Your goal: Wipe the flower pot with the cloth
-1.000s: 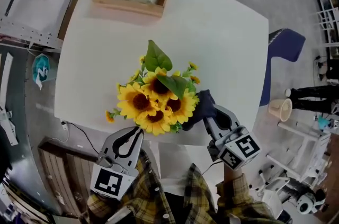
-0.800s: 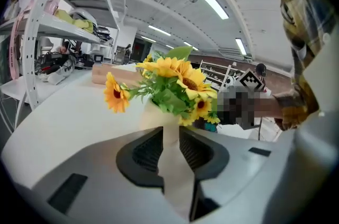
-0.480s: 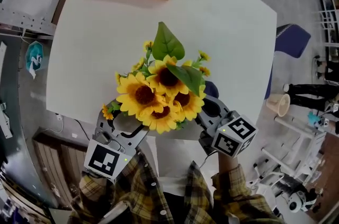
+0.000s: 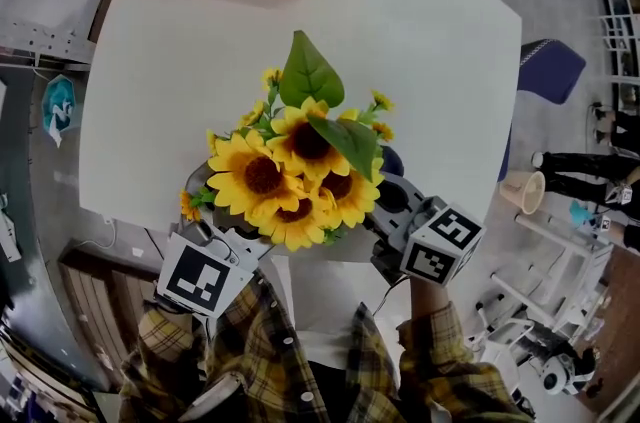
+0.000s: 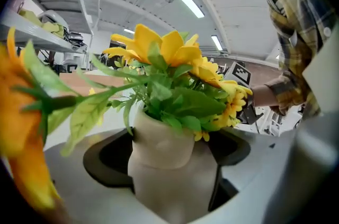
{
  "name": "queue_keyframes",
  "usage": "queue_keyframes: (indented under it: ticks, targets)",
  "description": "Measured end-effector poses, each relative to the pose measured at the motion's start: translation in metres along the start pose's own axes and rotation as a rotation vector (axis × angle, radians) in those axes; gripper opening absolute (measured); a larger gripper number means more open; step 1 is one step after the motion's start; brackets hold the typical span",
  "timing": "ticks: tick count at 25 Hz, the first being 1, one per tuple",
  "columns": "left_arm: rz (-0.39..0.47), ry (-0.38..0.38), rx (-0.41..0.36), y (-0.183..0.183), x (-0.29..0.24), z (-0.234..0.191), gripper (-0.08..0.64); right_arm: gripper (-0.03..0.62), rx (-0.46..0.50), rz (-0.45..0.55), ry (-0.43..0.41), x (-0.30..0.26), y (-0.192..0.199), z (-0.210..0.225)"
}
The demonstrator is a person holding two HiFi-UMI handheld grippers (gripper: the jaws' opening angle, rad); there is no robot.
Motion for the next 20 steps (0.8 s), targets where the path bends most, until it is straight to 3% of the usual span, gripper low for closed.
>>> queue_keyframes:
  ticks: [6,20]
  targets:
    - [-0.037,-0.05,-0.04,0.003,-0.001,-0.008,0.395,0.026,0.028,-0.02,-0.028,-0.006,0.005,-0.01]
    - [-0.072,-0.012,-0.083,0.008,0.002,-0.009,0.379,0.028,0.16,-0.054,0.021,-0.004,-0.01,-0.01]
Point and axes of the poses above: the fingertips, and each gripper's own axes: x backward along the fingers, z to its right, y out of its underside, the point moved 2 cm from there along x, backward along the fingers, and after that the axes turned 13 degrees about -x, right-handed, at the moved point
